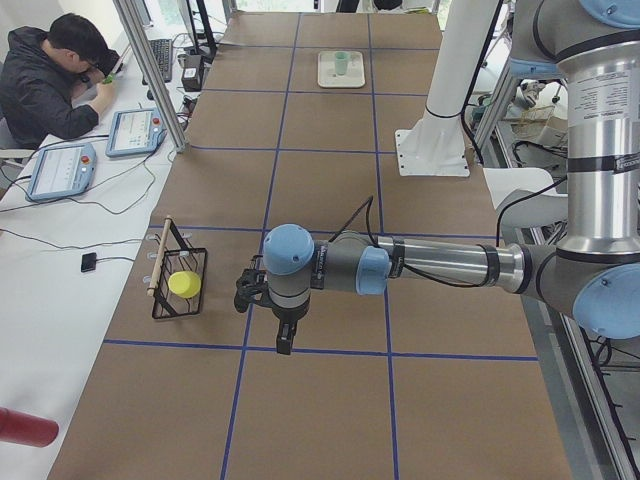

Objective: Left arm grabs green cup and hands to right arm on tray

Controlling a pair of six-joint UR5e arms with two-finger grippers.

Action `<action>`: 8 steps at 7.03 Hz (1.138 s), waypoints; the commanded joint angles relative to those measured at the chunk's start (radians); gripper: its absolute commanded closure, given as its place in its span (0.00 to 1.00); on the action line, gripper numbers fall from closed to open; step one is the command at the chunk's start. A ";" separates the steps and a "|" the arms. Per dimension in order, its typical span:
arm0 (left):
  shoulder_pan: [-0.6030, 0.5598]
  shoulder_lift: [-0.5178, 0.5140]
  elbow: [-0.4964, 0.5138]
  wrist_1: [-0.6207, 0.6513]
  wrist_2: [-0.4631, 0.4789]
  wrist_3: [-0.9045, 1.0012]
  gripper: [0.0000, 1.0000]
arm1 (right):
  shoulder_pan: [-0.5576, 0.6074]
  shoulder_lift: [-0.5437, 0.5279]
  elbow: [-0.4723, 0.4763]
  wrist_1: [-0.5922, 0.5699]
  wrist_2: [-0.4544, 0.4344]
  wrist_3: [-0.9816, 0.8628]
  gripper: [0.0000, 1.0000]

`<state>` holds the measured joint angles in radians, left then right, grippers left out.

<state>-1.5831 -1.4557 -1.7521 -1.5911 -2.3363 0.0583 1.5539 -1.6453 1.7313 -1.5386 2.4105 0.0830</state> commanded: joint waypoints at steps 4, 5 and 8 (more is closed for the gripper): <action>0.000 -0.002 0.006 -0.001 0.000 0.000 0.00 | 0.000 -0.001 -0.001 0.000 -0.005 0.000 0.01; 0.000 -0.005 0.008 0.000 0.002 0.000 0.00 | 0.000 -0.001 -0.003 0.000 -0.005 0.001 0.01; 0.000 -0.011 0.008 0.000 0.003 0.000 0.00 | 0.000 0.001 -0.003 0.000 -0.005 0.000 0.01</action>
<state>-1.5831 -1.4644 -1.7436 -1.5908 -2.3334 0.0583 1.5539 -1.6453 1.7289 -1.5386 2.4053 0.0830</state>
